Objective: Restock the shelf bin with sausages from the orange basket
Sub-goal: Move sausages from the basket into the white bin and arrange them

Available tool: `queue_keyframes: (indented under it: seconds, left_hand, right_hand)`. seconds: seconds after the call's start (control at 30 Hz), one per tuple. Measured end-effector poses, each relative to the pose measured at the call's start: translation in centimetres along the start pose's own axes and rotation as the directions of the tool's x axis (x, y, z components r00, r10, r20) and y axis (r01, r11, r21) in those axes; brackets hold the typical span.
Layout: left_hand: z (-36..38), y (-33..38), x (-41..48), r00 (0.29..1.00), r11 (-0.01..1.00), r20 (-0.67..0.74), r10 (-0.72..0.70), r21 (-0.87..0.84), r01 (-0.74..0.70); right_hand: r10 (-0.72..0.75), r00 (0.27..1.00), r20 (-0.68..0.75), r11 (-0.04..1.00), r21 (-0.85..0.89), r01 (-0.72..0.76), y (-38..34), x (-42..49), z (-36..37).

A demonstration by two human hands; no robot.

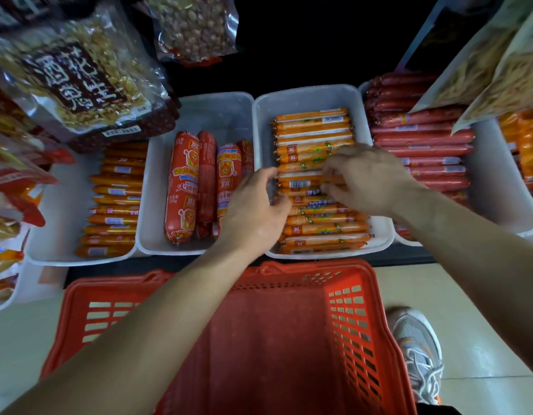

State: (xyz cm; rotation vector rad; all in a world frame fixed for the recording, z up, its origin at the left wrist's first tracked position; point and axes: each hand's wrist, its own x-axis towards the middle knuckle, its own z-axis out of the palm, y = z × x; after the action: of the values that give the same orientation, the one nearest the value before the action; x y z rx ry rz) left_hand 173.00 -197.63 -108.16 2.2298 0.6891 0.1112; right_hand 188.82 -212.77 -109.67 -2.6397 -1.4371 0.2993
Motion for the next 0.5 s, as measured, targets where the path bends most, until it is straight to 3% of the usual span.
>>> queue_keyframes:
  seconds: [0.07,0.17,0.27,0.5]
  left_hand:
    - [1.5,1.0,0.6,0.994,0.993,0.009,-0.108,-0.046,0.108]
    - [4.5,1.9,1.8,0.956,0.957,0.079,-0.282,-0.052,0.286]
    - [7.0,1.2,2.5,0.909,0.912,0.072,-0.41,0.002,0.411]
    - [6.5,-0.1,3.1,0.919,0.932,0.164,-0.357,-0.007,0.363]
  right_hand:
    - [0.015,0.997,-0.07,0.998,-0.065,-0.02,-0.2,-0.4,1.2]
    - [-0.004,0.998,-0.064,0.985,-0.173,-0.007,-0.4,-0.9,2.9]
    - [0.024,0.998,-0.059,0.986,-0.163,-0.033,0.0,-0.8,3.0]
    - [-0.004,1.0,-0.006,0.981,-0.195,0.002,0.4,-1.0,2.9]
